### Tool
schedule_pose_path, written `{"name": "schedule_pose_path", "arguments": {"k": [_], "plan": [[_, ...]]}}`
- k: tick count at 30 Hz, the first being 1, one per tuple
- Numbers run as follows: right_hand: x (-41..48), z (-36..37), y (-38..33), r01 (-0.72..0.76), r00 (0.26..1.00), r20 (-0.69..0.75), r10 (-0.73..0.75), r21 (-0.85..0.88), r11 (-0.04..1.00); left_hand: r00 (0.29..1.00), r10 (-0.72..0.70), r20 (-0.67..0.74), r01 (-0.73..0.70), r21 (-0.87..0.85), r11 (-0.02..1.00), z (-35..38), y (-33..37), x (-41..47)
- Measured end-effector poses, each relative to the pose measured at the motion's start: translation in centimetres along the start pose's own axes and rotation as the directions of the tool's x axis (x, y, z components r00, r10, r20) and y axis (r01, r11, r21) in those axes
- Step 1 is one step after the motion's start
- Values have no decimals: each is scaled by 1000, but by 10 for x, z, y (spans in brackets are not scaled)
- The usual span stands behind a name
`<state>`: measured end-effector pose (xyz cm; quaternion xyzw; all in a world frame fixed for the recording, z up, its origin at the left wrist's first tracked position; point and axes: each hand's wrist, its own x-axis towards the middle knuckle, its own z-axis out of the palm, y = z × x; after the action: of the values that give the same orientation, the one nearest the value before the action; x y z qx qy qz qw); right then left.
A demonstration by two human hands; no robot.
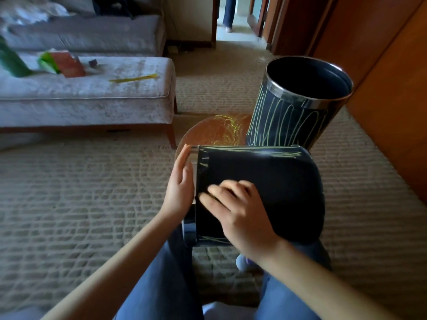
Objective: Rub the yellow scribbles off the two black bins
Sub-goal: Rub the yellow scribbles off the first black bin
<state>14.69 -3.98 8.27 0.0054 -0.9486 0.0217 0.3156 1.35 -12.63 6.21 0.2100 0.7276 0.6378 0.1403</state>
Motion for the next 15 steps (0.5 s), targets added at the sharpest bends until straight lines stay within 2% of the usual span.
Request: {"name": "schedule_pose_path", "arguments": {"k": [2,5,8,10,12,15], "plan": [[33,8,7,-122,991,64,120,29,992,1000,12,-3,-13,-4,1000,1,-2,0],[83,26,33,-295,933,224,283,22,955,1000,4,0,-4,0,1000,0,-5,-3],[110,39,53,-311,884,369,287,7,950,1000,4,30,-4,-4,1000,-3,-9,-12],[101,31,56,-250,916,331,226,31,968,998,-59,36,59,-1,998,-5,-9,-6],[69,13,62,-188,969,171,178,39,981,985,-171,27,170,20,985,-4,-7,13],[9,-23,87,-137,990,-27,136,-52,989,943,-330,27,329,51,943,-2,-1,47]]}}
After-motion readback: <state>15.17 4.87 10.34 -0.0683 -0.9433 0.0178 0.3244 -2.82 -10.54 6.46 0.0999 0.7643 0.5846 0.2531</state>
